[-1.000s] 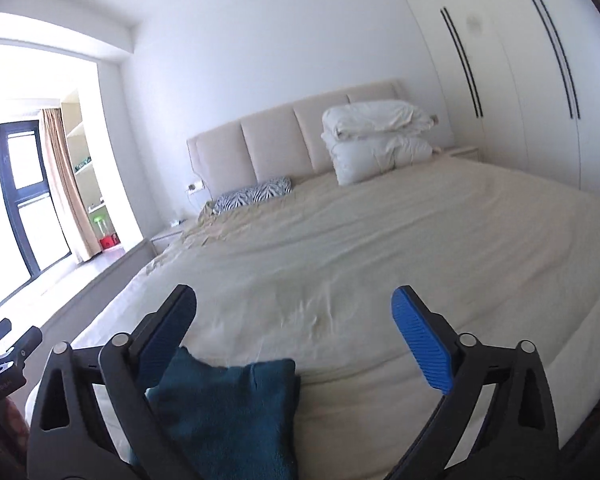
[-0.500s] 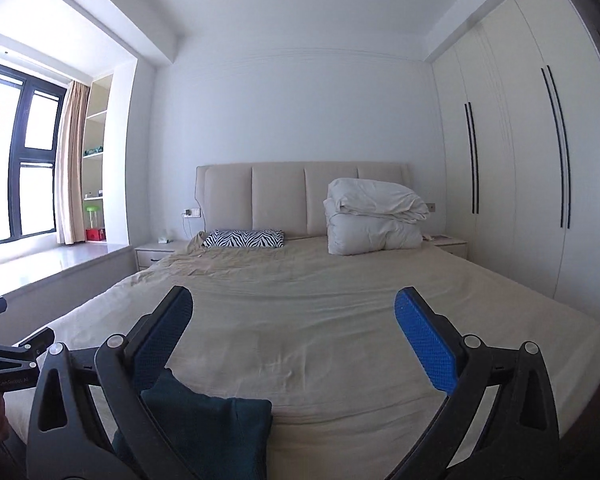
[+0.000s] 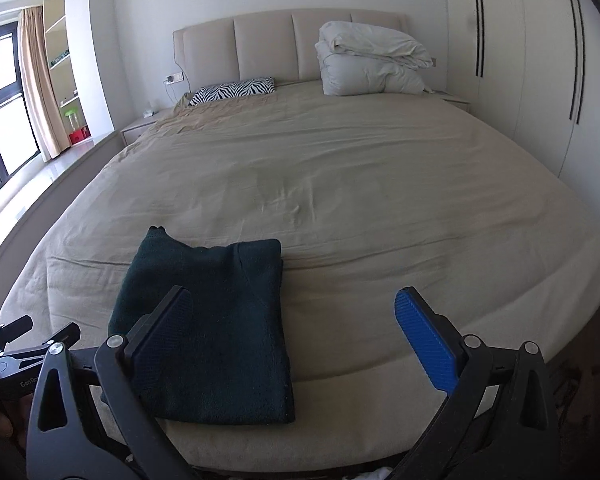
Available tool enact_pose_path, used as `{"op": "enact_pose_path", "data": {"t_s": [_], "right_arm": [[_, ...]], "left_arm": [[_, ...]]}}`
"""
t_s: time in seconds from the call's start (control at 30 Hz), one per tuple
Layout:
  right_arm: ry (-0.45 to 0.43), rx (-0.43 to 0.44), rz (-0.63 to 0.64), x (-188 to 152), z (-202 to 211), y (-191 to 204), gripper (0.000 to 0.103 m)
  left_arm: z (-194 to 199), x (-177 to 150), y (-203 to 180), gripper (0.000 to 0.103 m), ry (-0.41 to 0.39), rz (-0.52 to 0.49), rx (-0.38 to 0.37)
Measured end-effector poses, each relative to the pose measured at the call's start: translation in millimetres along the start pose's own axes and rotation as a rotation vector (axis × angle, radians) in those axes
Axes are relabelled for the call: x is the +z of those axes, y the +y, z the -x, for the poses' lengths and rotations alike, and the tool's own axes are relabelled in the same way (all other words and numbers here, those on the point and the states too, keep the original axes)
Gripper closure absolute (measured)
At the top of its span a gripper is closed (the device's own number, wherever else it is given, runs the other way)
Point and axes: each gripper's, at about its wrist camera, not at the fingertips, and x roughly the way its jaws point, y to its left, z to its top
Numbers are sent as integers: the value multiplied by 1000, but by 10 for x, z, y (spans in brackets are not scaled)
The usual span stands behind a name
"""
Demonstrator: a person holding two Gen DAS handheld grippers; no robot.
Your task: Fold small clothes
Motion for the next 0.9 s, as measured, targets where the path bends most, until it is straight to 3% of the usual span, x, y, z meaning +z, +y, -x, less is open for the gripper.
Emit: {"op": "enact_pose_path", "data": {"t_s": [0.13,0.2,0.4,0.9], "right_arm": [[140,3,-40,-124,-320,13,0],[170,12,-46,-173,-375,37,0],[144,-21,9,-179,-294,150,0],[171,-10,35,-183,-261,209,0]], "left_arm": [[-94,-71,23,0,44,10,-19],[-115,-84,30,0,53,10,-25],[-152,-104,13,0,69,7,-42],[-163,-137,-41,0,83,7,-63]]}}
